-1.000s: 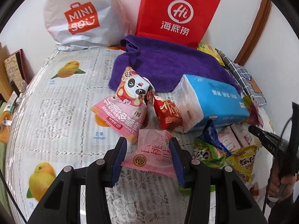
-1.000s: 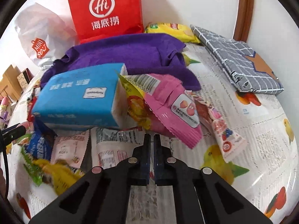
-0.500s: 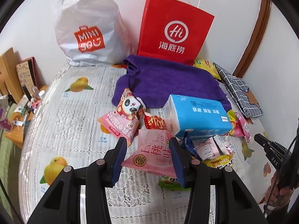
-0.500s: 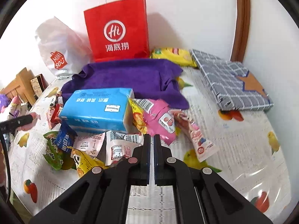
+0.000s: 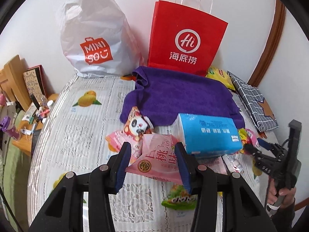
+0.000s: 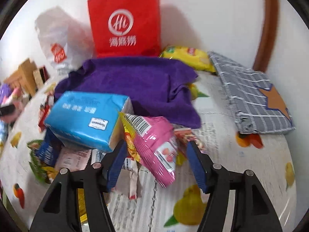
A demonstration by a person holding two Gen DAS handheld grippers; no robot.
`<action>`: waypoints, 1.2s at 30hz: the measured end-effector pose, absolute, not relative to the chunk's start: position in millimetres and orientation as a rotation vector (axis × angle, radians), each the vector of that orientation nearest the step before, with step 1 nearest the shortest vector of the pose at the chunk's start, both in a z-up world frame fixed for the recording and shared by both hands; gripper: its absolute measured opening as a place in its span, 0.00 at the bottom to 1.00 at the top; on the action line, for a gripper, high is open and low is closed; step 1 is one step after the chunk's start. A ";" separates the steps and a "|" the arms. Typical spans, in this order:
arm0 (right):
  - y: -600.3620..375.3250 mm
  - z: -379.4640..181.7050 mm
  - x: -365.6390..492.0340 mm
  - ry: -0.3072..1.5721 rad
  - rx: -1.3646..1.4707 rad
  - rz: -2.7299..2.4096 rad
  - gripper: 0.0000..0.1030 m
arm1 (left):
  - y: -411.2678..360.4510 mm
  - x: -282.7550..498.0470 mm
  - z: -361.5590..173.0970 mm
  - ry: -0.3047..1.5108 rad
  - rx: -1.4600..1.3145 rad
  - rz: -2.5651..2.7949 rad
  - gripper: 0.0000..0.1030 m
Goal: Organize snacks
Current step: 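Carry both packets onto the purple towel and open both tools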
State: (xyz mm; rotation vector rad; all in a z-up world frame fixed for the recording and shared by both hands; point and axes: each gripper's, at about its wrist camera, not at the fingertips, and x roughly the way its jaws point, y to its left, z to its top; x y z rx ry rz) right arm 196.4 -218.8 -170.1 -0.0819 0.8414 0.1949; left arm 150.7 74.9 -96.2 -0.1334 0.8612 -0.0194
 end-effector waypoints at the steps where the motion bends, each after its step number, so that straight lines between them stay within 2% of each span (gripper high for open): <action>1: -217.5 -173.7 200.3 0.852 -0.085 0.199 0.62 | 74.8 153.4 -94.6 0.859 -0.133 -0.015 0.44; 2: -216.7 -177.5 204.2 0.861 -0.083 0.204 0.62 | 74.9 155.6 -93.6 0.858 -0.135 -0.014 0.43; 4: -215.7 -181.6 207.8 0.878 -0.081 0.230 0.48 | 73.3 161.8 -90.7 0.856 -0.137 -0.015 0.43; 7: -218.4 -176.4 206.0 0.860 -0.091 0.229 0.37 | 70.1 171.2 -87.3 0.853 -0.141 -0.023 0.44; 21: -220.8 -105.9 225.4 0.740 0.000 0.245 0.29 | 40.2 230.1 -61.1 0.826 -0.090 -0.047 0.44; 29: -212.0 -92.1 271.5 0.715 0.030 0.267 0.25 | 35.5 277.4 -55.3 0.815 -0.070 -0.040 0.44; 36: -200.1 -87.6 316.7 0.703 0.035 0.284 0.23 | 38.0 324.7 -73.4 0.848 -0.087 -0.043 0.44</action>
